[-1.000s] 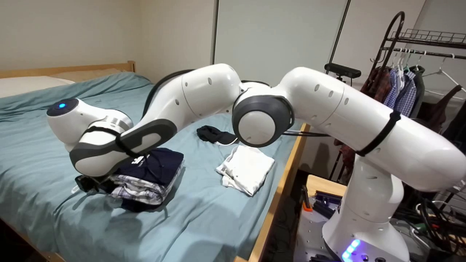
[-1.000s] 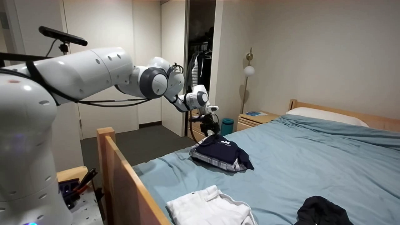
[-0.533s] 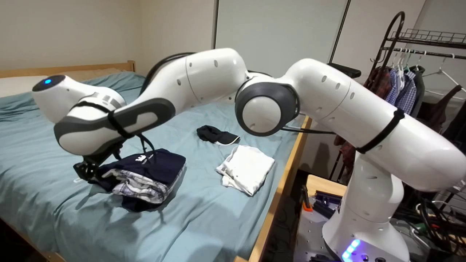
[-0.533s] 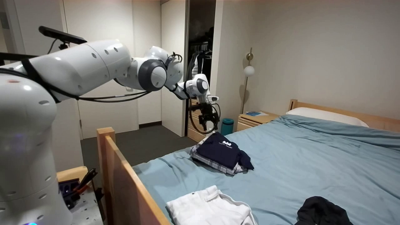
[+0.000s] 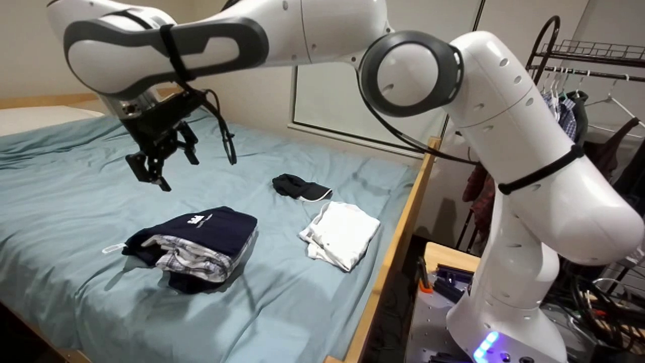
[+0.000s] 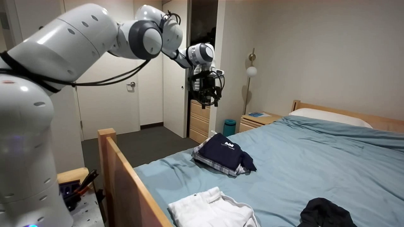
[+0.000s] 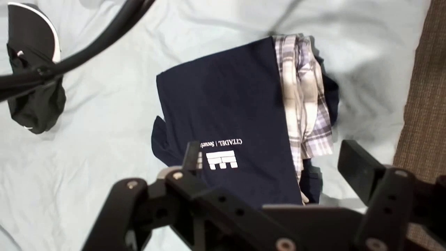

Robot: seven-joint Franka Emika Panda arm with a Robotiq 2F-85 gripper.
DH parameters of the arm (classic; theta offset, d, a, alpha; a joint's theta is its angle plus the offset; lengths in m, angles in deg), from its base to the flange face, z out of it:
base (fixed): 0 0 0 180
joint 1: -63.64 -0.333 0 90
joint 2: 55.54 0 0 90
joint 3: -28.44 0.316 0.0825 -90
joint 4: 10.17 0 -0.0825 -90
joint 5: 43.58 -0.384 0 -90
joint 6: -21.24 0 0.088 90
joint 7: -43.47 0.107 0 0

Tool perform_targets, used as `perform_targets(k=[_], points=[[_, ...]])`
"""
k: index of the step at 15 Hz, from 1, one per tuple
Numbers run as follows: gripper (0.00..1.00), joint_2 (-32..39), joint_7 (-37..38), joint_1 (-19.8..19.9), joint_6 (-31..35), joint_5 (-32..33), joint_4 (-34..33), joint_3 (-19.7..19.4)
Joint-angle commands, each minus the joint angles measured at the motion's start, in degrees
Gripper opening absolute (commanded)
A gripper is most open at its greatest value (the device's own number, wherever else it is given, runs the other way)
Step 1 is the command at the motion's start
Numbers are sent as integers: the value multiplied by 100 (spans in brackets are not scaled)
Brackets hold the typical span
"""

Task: Pick the shirts on the bottom left side of the bed and place them on top of the blue shirt

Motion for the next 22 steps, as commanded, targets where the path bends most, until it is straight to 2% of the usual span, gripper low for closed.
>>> perform_targets(k=[1, 4, 5, 7, 11, 15, 18, 19, 20, 22], points=[[100, -870, -56, 452, 375, -516, 1396, 212], [100, -1174, -55, 710, 980, -846, 2233, 269], [100, -1236, -21, 643, 1306, -1082, 2502, 75], [100, -1369, 32, 682, 1922, -1278, 3098, 1], [100, -1599, -2, 591, 3021, -1026, 4314, -241], [100, -1877, 165, 451, 4838, -319, 5591, -568], [100, -2160, 318, 482, 6285, -154, 6589, -762], [100, -2284, 340, 884, 6772, -396, 6930, -445], [100, -1786, 142, 485, 6118, -397, 6128, -737], [100, -1973, 165, 606, 6636, -446, 6611, -714]])
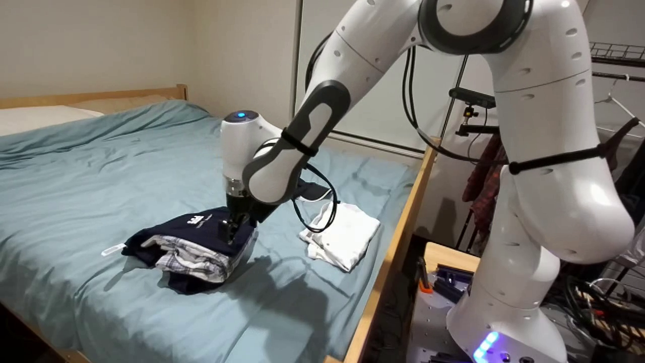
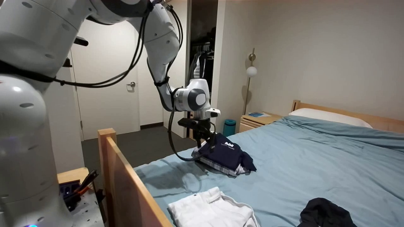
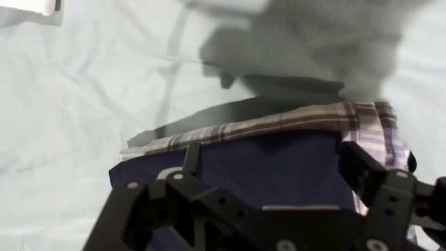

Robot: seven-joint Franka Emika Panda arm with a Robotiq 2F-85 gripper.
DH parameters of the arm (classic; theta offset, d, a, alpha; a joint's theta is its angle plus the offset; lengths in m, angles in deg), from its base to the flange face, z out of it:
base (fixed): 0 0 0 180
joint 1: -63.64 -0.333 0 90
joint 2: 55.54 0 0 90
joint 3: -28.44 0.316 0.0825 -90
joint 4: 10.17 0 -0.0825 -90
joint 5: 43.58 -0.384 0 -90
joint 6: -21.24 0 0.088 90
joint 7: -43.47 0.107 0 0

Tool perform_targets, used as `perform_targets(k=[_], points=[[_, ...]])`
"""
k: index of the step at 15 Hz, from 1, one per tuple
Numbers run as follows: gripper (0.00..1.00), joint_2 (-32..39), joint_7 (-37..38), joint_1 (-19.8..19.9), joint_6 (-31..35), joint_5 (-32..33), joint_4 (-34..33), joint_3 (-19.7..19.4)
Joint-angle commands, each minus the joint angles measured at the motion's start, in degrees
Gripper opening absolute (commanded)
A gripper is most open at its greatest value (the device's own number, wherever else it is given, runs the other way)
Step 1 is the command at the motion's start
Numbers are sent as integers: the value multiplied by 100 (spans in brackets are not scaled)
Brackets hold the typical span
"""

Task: Pick the shirts on the bottom left side of the bed and place them on top of the blue shirt

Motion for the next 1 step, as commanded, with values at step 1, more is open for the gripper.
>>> perform_targets(k=[1], points=[[100, -65, -94, -93, 51, -126, 92, -117]])
